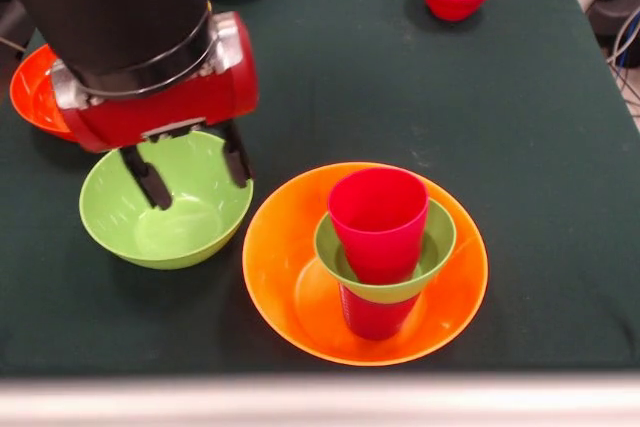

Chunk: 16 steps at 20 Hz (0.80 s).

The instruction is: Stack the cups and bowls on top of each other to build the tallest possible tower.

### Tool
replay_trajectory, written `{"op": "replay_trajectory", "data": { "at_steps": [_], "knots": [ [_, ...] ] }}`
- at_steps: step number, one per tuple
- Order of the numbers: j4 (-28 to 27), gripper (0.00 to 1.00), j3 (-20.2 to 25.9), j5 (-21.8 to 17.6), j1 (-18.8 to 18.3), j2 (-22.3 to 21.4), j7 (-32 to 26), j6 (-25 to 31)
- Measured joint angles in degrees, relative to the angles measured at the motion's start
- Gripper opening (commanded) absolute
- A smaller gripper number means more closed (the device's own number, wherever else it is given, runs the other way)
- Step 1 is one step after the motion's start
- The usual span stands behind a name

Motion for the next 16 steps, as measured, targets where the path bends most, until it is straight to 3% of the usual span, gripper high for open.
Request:
{"op": "replay_trajectory", "data": {
  "at_steps": [7,16],
  "knots": [
    [-1.79,1.0,0.41,-7.82,-0.18,0.92,-5.72,-0.5],
    [-3.15,1.0,3.32,-10.3,-0.82,3.0,-9.21,-3.52]
  ]
}}
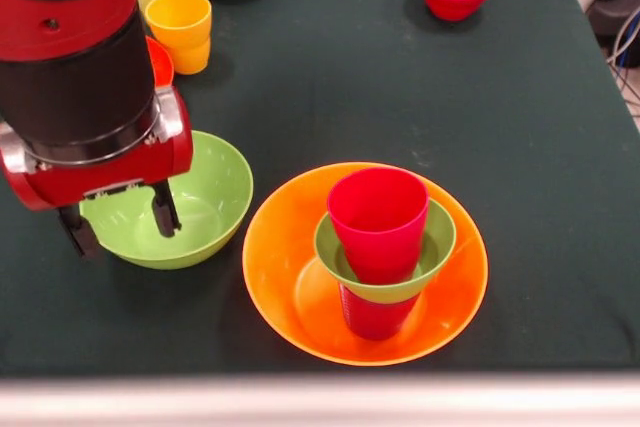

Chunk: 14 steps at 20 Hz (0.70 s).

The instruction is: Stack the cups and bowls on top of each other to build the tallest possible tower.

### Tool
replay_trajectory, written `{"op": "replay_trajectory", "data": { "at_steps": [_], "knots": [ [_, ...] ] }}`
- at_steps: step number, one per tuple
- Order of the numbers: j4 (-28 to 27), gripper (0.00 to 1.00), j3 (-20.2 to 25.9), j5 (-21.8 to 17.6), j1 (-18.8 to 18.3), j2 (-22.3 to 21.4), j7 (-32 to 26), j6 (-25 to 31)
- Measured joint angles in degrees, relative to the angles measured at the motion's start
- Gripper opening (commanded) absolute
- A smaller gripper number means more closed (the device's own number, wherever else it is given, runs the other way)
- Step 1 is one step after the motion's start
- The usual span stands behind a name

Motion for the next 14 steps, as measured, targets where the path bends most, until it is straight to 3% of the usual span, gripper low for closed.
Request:
{"op": "replay_trajectory", "data": {
  "at_steps": [8,14],
  "knots": [
    [-1.05,1.0,4.17,-1.69,-1.15,3.62,-0.73,-1.69],
    [-1.61,1.0,7.57,-6.3,-1.34,6.11,-1.26,-1.68]
  ]
}}
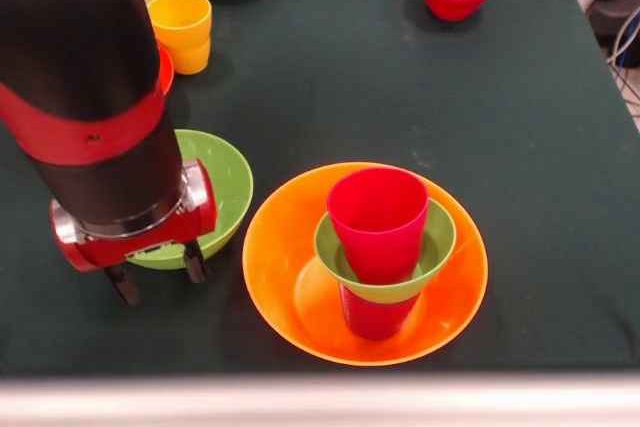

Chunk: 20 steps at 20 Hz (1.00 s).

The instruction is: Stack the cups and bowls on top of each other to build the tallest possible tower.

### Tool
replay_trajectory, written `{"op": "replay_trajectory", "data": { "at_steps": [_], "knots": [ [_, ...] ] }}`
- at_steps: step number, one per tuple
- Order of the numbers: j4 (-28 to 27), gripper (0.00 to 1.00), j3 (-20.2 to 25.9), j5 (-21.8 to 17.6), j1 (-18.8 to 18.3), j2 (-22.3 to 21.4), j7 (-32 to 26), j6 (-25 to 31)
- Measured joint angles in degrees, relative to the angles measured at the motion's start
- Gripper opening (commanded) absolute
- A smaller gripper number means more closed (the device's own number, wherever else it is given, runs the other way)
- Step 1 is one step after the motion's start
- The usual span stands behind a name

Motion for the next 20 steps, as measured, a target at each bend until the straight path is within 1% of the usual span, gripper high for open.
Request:
{"op": "replay_trajectory", "data": {
  "at_steps": [3,6,10,16,20],
  "knots": [
    [-0.12,1.0,3.4,-3.93,-0.32,0.92,-2.39,0.73],
    [-0.15,1.0,6.11,-6.54,-0.74,1.29,-5.34,1.94],
    [-0.17,1.0,8.87,-7.74,-1.48,1.31,-8.09,2.73],
    [-0.18,1.0,11.48,-7.98,-2.47,0.25,-7.29,3.06],
    [-0.51,1.0,13.24,-9.32,-2.78,-1.54,-4.24,3.93]
  ]
}}
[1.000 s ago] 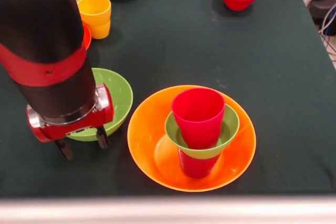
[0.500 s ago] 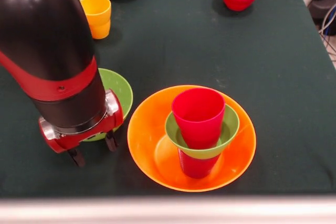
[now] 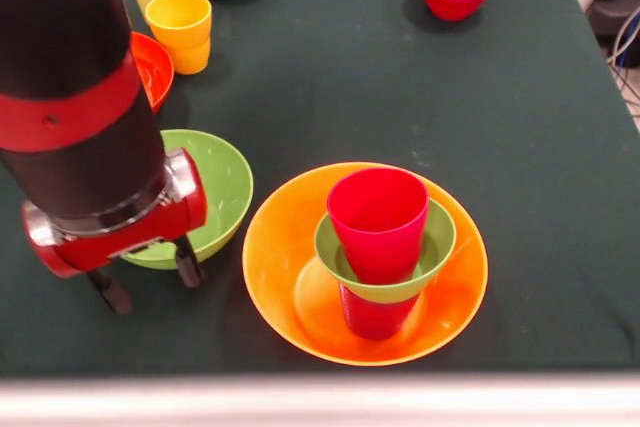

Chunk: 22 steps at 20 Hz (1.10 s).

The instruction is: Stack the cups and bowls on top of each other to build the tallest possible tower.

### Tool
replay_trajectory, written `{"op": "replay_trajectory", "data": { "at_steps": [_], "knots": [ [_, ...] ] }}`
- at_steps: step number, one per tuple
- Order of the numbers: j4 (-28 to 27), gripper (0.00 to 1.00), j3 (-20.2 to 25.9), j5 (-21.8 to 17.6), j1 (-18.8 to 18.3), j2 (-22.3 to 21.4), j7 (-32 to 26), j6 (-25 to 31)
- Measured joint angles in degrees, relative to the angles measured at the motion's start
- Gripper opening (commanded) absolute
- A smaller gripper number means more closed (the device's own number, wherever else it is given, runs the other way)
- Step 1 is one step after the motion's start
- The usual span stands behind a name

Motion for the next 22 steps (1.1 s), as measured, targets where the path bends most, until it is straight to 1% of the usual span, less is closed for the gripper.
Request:
{"op": "replay_trajectory", "data": {
  "at_steps": [1,3,5,8,12,13,14,15,17,18,20,22],
  "knots": [
    [-0.34,1.0,0.98,-0.79,-0.03,-1.02,2.61,0.45],
    [-0.54,1.0,1.46,-1.12,-0.04,-1.72,4.73,0.7],
    [-0.7,1.0,1.76,-1.11,-0.06,-3.02,9.84,0.86],
    [-0.7,1.0,1.5,-0.39,-0.09,-3.86,14.9,0.87],
    [-0.67,1.0,0.39,2.24,-0.14,-4.48,22.07,0.86],
    [-0.64,1.0,-0.69,4.2,-0.16,-4.57,25.59,0.89],
    [-0.56,1.0,-1.43,5.51,-0.2,-4.57,27.74,0.85],
    [0.02,1.0,-3.72,8.85,-0.39,-4.6,32.77,0.48],
    [0.81,1.0,-5.54,11.22,-0.64,-4.65,36.28,-0.08],
    [2.32,1.0,-7.89,13.94,-1.12,-4.84,40.31,-1.13],
    [4.43,1.0,-10.27,16.45,-1.86,-5.22,44.3,-2.83],
    [9.81,1.0,-14.66,20.57,-3.88,-6.43,51.46,-7.46]
  ]
}}
